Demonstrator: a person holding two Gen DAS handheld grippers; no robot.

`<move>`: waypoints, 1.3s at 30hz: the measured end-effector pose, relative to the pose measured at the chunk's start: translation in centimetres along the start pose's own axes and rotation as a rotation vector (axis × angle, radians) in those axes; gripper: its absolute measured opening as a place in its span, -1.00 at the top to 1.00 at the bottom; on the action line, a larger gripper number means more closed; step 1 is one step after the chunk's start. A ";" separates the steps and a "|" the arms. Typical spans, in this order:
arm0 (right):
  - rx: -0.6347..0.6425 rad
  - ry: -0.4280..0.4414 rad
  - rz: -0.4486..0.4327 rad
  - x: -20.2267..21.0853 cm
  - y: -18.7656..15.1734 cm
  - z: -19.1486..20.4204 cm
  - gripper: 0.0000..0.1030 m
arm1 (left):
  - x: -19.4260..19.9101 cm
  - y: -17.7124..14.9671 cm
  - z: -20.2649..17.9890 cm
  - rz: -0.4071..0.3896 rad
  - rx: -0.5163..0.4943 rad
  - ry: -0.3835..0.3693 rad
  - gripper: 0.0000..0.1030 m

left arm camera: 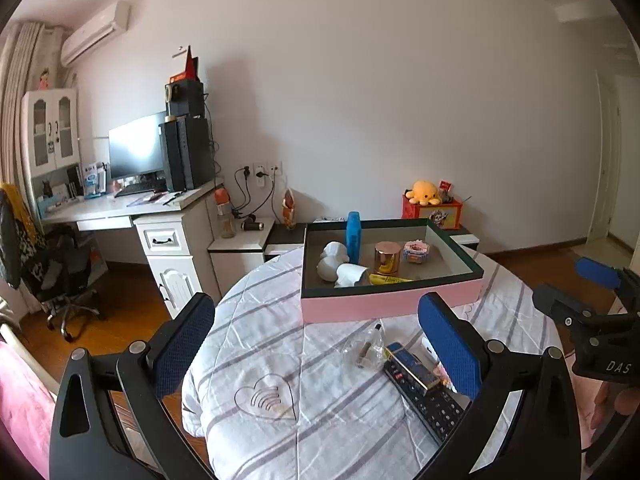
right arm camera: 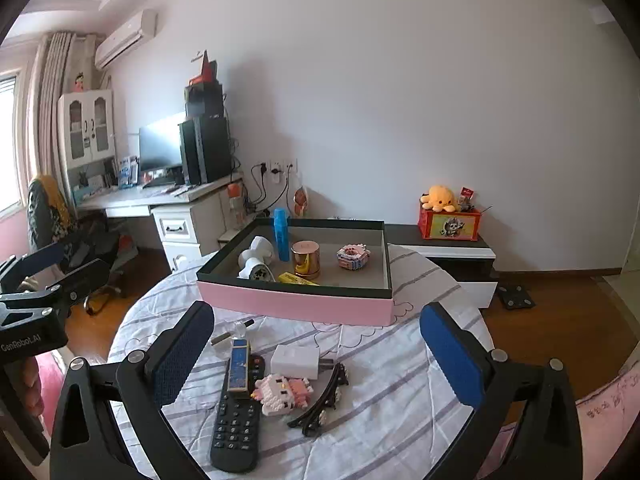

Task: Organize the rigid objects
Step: 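Withdraw both grippers from the box and move back over the bed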

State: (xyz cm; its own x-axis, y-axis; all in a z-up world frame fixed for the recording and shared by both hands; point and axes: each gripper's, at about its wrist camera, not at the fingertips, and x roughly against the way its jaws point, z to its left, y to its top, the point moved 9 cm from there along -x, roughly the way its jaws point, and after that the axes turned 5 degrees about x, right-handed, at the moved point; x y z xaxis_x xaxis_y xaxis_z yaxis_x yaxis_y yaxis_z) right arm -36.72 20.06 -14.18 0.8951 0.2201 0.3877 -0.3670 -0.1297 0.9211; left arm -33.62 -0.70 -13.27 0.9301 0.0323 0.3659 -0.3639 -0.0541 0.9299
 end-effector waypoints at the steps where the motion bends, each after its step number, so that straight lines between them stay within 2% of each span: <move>1: 0.000 -0.006 -0.006 0.3 -0.1 0.0 -1.00 | 0.3 -0.2 0.2 -0.001 -0.004 0.005 -1.00; 4: -0.002 -0.012 -0.007 0.8 -0.5 0.1 -1.00 | 0.8 -0.7 0.4 0.001 -0.013 0.014 -1.00; 11: -0.003 -0.033 0.010 1.4 -1.3 0.1 -1.00 | 1.1 -1.2 -0.4 0.002 -0.015 -0.026 -1.00; 22: -0.001 -0.057 0.064 0.8 -2.9 -0.3 -1.00 | -0.2 -2.9 -2.2 0.052 -0.062 -0.061 -1.00; 33: -0.007 -0.083 0.208 -2.2 -7.1 -1.4 -1.00 | -2.9 -6.1 -2.5 0.160 -0.055 -0.070 -1.00; 39: -0.002 -0.050 0.285 -3.9 -9.3 -1.2 -1.00 | -4.5 -7.9 -2.9 0.219 -0.074 -0.074 -1.00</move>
State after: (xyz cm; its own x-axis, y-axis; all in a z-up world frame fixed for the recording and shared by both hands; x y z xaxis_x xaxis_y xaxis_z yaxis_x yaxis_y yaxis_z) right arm -37.09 21.61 -24.23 0.7669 0.1268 0.6291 -0.6064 -0.1774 0.7751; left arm -35.03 2.49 -22.12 0.8287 -0.0451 0.5579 -0.5575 0.0218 0.8299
